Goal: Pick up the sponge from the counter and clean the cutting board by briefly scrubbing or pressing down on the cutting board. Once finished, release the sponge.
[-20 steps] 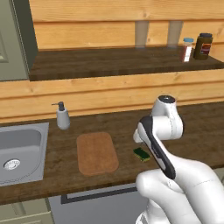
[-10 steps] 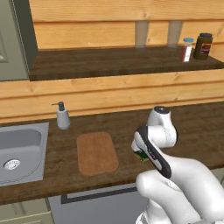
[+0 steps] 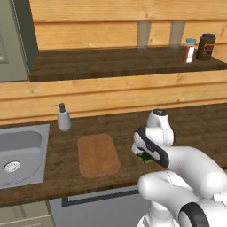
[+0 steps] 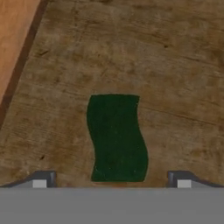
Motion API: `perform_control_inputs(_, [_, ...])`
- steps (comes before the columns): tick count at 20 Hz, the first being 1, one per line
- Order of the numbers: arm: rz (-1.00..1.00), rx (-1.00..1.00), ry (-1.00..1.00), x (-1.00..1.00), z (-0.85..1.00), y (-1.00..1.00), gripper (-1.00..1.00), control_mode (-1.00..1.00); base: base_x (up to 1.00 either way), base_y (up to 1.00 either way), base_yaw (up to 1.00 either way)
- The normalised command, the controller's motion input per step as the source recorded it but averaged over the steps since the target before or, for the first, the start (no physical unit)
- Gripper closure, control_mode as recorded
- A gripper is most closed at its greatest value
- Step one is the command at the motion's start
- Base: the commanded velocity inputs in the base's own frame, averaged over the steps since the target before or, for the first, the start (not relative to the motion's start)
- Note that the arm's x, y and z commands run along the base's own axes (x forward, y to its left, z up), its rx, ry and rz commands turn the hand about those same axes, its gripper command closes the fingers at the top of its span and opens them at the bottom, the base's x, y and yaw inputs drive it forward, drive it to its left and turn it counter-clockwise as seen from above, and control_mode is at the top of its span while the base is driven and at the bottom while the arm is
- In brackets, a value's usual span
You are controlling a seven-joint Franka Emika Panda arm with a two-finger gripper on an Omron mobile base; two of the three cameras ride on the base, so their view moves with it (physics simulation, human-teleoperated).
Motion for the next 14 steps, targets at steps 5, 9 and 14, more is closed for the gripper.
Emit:
perform_control_inputs(5, [0.0, 0.0, 0.02, 0.01, -0.46, 0.0, -1.0, -1.0, 0.0, 0.0, 0.0])
perform_control_inputs(9, [0.0, 0.0, 0.01, 0.08, -0.41, 0.0, -1.0, -1.0, 0.0, 0.0, 0.0])
perform_control_inputs(14, [0.0, -0.03, 0.0, 0.05, -0.3, 0.01, -1.0, -1.0, 0.0, 0.0, 0.0])
